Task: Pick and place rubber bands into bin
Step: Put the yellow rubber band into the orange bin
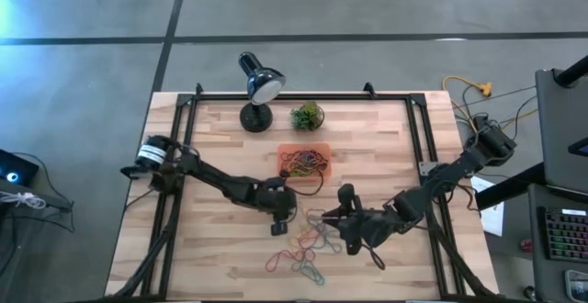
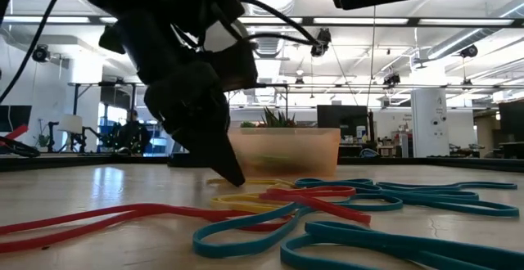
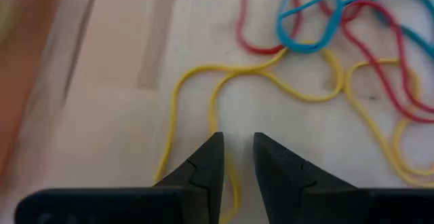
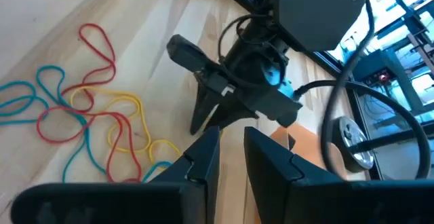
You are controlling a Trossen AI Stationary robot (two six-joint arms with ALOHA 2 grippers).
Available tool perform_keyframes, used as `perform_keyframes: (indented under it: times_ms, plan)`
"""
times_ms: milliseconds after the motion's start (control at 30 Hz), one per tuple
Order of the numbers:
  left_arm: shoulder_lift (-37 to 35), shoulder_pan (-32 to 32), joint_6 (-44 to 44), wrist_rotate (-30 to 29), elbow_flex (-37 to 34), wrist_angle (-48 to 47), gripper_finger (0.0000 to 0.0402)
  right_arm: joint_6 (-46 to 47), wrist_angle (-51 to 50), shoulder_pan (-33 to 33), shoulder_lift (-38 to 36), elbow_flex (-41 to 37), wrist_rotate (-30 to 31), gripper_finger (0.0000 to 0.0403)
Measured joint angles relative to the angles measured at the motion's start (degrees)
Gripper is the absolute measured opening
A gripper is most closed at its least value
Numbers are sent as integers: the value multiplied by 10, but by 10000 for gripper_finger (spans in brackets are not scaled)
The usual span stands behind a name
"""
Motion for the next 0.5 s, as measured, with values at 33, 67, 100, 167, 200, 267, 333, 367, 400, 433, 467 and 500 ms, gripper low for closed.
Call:
perform_keyframes:
  times_ms: [33,67,100,167,200,267,333,367,400,433,467,500]
  plan:
    - [0,2,-10,0,3,-18,66,0,-1,0,0,0,0,63]
    - [0,3,-17,1,4,-30,66,1,-1,0,0,0,0,63]
    - [-1,3,-26,0,3,-39,66,2,-1,0,0,0,0,63]
    - [-1,2,-30,0,0,-44,66,2,-1,0,0,0,0,64]
    - [-1,2,-30,0,0,-45,66,2,-2,0,0,0,0,63]
    - [-1,2,-28,0,2,-51,66,2,-2,0,0,0,0,63]
    - [-1,2,-28,0,4,-61,65,4,-2,0,0,0,0,64]
    - [-1,2,-28,0,4,-66,62,5,-2,0,0,0,0,64]
    - [-1,2,-28,1,4,-71,57,7,-2,0,0,0,0,63]
    - [-1,2,-28,1,3,-78,51,9,-2,0,0,0,0,63]
    - [-1,2,-29,2,3,-86,43,9,-2,0,0,0,0,63]
    - [0,2,-29,3,3,-92,33,9,-2,0,0,0,0,64]
